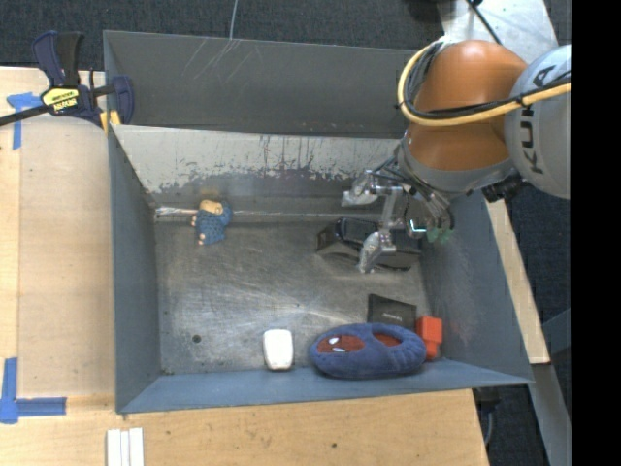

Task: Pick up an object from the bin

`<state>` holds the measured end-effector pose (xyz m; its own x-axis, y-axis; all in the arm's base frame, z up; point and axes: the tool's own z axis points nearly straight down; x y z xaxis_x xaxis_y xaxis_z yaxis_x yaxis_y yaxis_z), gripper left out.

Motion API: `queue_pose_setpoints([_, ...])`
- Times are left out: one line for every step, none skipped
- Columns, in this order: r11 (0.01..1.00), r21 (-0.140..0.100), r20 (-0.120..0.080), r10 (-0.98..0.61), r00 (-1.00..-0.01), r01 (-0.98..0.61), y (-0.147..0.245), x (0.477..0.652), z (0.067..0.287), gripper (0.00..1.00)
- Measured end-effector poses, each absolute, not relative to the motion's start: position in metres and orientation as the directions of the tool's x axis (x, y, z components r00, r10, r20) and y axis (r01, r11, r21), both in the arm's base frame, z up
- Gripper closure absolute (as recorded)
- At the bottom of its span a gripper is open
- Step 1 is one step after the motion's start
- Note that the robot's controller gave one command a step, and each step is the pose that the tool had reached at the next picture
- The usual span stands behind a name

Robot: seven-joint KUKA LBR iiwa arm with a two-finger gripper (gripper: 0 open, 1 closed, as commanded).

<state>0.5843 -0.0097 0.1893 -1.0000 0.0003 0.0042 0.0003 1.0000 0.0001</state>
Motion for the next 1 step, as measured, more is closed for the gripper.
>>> queue_pose_setpoints([0.996,0.003,-0.008,0.089,-0.996,0.089,-0.0497,0.6113,0.0723,0.00])
